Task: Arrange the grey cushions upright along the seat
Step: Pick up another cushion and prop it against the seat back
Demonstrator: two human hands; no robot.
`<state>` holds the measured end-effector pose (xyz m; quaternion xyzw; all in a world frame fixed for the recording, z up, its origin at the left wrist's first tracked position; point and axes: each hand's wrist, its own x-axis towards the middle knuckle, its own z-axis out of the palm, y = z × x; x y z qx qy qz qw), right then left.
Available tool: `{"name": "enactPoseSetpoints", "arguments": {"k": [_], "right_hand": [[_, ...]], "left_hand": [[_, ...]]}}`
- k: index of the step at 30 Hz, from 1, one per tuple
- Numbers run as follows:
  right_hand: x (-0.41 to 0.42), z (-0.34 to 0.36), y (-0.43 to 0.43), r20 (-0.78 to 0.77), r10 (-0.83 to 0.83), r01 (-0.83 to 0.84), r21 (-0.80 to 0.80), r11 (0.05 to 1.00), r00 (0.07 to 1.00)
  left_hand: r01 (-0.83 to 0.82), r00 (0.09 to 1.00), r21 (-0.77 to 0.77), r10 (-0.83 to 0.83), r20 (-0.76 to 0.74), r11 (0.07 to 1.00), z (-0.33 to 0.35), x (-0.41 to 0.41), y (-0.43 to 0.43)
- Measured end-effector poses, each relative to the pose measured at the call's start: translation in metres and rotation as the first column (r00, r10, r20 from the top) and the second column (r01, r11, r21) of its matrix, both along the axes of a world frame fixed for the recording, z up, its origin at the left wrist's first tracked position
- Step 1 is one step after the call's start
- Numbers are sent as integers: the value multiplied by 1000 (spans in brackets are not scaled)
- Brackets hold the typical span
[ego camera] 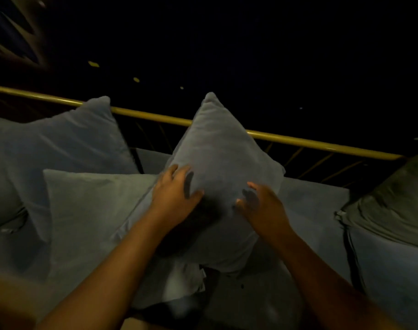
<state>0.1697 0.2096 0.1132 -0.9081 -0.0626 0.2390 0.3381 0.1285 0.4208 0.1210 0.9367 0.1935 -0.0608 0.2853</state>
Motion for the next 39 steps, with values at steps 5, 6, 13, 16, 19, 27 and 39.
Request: {"name": "enactPoseSetpoints", "arguments": {"k": [5, 6, 13, 16, 19, 27, 39], "right_hand": [[27, -41, 21, 35, -146, 144, 39, 989, 989], [29, -53, 19, 13, -193, 193, 24, 981, 981], [46, -132, -3, -273, -552, 604, 163, 780, 788], [49, -160, -12, -419, -638, 755, 231, 613, 646], [51, -184, -19, -507, -653, 814, 204, 543, 563], [42, -186, -17, -569, -632, 839, 226, 495, 526], [-31, -75, -90, -293, -611, 675, 403, 618, 735]], "left_hand": [[40, 999, 96, -39, -18, 995, -33, 50, -1], [56, 998, 95, -52, -35, 994, -39, 59, -5], [-119, 992, 119, 122, -20, 986, -102, 87, 23], [-140, 987, 72, 145, -68, 988, -120, 94, 36], [-218, 969, 51, 223, -111, 975, -129, 100, 46], [-228, 971, -40, 225, -76, 973, -95, 85, 22], [-225, 968, -228, 243, 56, 947, -5, 9, -33]]}}
